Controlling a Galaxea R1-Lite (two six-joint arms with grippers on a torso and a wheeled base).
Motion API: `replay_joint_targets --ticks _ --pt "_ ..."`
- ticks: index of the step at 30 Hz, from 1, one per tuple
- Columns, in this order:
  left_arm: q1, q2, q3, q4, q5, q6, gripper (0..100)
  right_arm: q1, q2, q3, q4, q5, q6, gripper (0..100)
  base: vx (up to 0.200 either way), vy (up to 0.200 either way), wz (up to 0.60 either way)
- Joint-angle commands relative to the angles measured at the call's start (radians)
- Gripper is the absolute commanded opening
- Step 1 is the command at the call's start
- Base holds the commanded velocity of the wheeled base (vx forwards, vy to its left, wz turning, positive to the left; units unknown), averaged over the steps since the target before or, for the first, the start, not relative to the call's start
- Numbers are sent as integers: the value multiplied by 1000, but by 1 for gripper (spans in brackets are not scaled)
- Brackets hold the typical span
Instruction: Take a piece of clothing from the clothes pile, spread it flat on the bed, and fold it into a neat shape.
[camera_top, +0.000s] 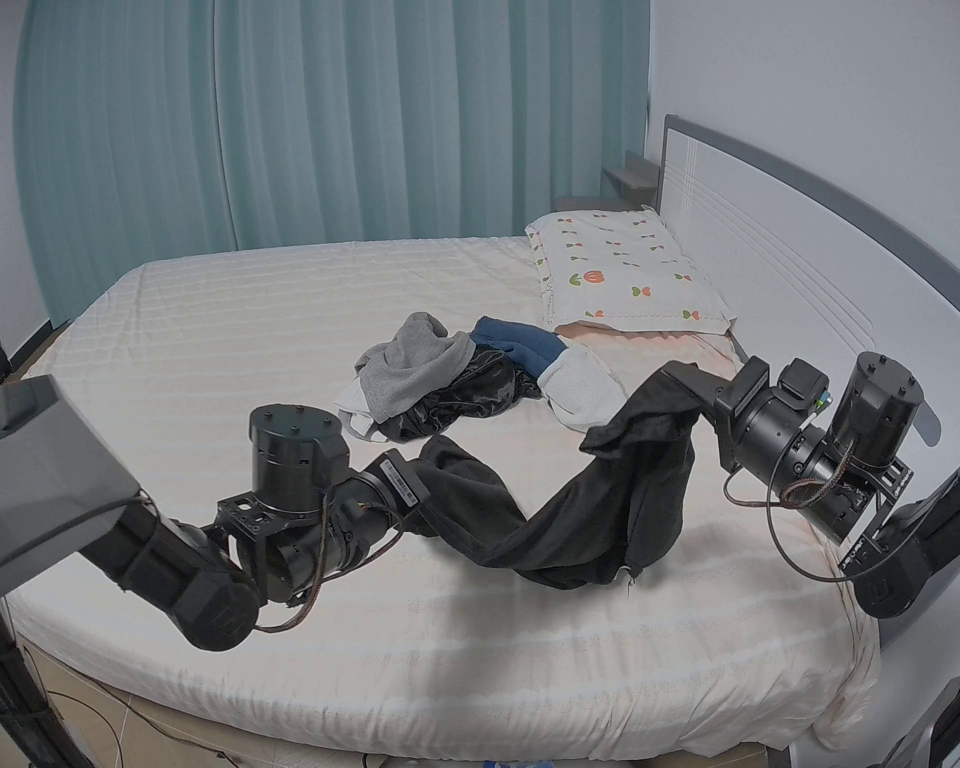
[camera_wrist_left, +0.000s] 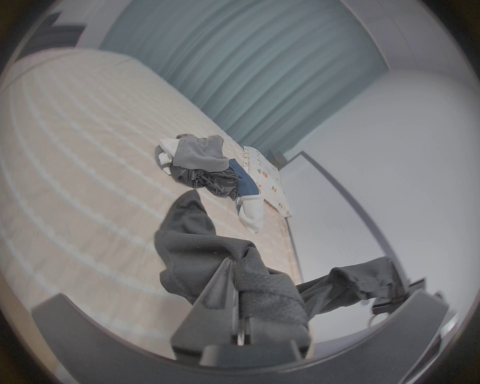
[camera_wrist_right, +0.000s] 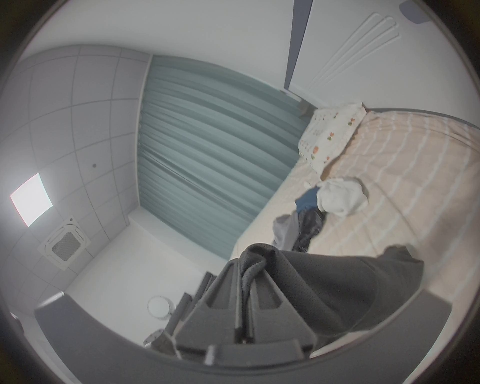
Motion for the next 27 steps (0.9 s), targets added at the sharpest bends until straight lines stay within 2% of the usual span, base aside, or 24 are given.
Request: replay_joint_targets --ticks 1,2,3,6,9,12,15,16,18,22,27 --pt "4 -138 64 -5 3 -156 0 47 64 -30 -154 -108 -33 0 0 0 0" --pt "4 -138 64 -5 3 -156 0 47 64 -30 -154 -108 -33 0 0 0 0" --pt "2 -124 70 -8 9 -178 0 44 19 -20 -238 -118 -77 0 0 0 0" --pt "2 -121 71 -22 7 -178 0 46 -7 -19 -248 -124 -77 0 0 0 0" --pt "-11 -129 79 -85 -3 -216 0 126 -44 72 -242 -98 -76 0 0 0 0" --pt "-19 -130 108 -93 -10 -239 0 153 -2 131 -243 -63 -82 0 0 0 0" --pt "-19 -130 111 -96 -10 -247 0 153 -1 141 -243 -57 -82 0 0 0 0" --pt "-19 -133 124 -97 -17 -291 0 144 7 144 -243 -52 -79 0 0 0 0" --pt "-19 -140 140 -97 -40 -306 0 142 12 145 -242 -54 -80 0 0 0 0" --pt "-7 -147 163 -99 -80 -308 0 135 36 154 -243 -58 -82 0 0 0 0" --pt "-7 -169 165 -97 -86 -308 0 112 39 157 -242 -54 -80 0 0 0 0"
